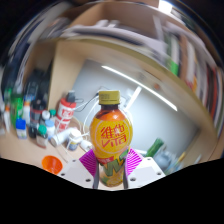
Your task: Pour water
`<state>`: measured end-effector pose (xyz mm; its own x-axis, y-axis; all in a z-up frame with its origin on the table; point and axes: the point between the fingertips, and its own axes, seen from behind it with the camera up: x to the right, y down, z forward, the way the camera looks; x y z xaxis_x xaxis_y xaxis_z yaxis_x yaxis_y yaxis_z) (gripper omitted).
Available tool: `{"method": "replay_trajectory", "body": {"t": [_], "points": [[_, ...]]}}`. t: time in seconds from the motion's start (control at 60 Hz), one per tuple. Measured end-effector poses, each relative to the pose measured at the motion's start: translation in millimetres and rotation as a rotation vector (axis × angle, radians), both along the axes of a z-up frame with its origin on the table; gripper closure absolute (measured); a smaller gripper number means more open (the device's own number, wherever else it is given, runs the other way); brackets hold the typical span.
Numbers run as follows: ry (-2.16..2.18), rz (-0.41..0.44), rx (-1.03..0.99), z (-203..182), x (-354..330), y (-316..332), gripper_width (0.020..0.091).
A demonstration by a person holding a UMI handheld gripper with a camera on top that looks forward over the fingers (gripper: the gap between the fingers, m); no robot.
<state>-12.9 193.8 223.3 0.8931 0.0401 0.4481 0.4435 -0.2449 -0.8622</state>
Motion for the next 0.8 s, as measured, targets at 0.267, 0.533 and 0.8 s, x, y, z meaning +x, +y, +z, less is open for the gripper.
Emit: {"method": "replay_trajectory", "body": {"t": [0.267,0.533,0.8], "points": [[0.486,-0.036,-0.028,-98.8,61.9,-20.0,0.0753],[0.494,0.142,-0.06,-153.4,53.3,-30.4,0.0689],[0.491,0.196,-0.035,-151.1,50.8,-31.0,0.0583]]}}
